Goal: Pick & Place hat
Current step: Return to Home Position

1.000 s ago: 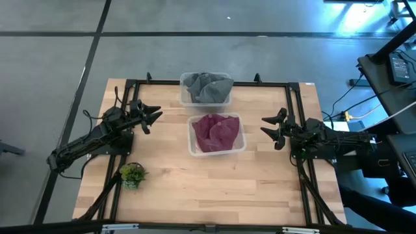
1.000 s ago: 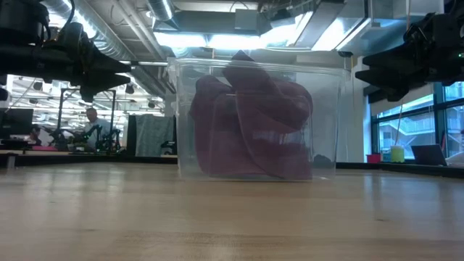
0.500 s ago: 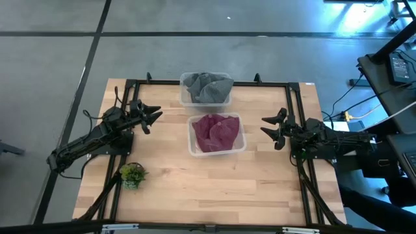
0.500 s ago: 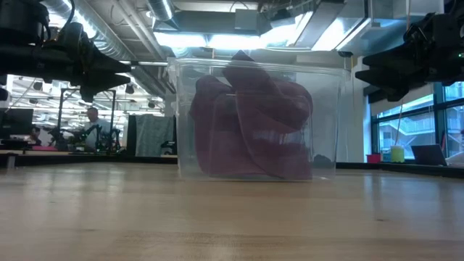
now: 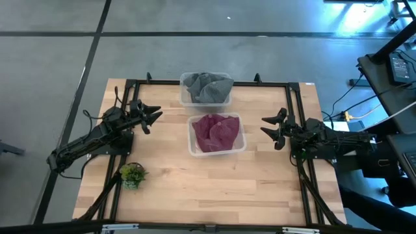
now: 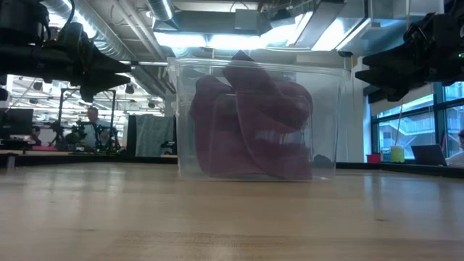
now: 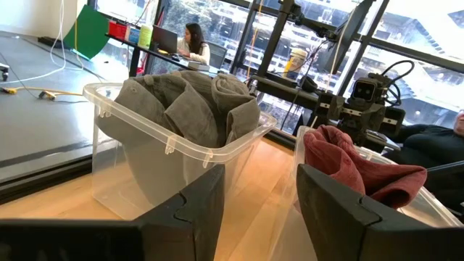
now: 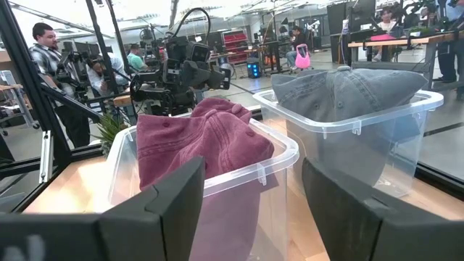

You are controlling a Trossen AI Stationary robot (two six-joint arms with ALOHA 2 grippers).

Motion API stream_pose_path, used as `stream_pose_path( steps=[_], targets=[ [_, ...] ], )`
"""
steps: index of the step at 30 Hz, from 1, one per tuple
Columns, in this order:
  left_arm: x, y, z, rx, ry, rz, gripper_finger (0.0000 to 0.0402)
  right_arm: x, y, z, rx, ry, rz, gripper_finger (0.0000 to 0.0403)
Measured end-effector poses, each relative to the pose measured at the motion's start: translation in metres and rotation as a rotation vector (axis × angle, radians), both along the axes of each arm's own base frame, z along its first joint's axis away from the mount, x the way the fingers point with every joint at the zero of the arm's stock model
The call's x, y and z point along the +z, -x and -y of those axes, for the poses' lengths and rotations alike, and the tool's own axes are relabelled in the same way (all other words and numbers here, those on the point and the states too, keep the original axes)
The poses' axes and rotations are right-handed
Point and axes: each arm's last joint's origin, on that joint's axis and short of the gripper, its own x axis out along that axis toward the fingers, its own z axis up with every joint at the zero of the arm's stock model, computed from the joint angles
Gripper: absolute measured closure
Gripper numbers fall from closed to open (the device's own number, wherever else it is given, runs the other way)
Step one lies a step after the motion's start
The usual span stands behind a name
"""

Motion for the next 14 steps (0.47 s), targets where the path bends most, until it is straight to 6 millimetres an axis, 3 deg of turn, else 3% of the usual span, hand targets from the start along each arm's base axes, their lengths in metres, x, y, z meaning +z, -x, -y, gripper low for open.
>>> stream_pose_path(
  steps=[14],
  targets=[
    [0.0,0.0,0.0,0.0,0.0,0.0,0.0236,0.0,0.0,0.0,0.0,0.0,0.0,0.0171]
  ],
)
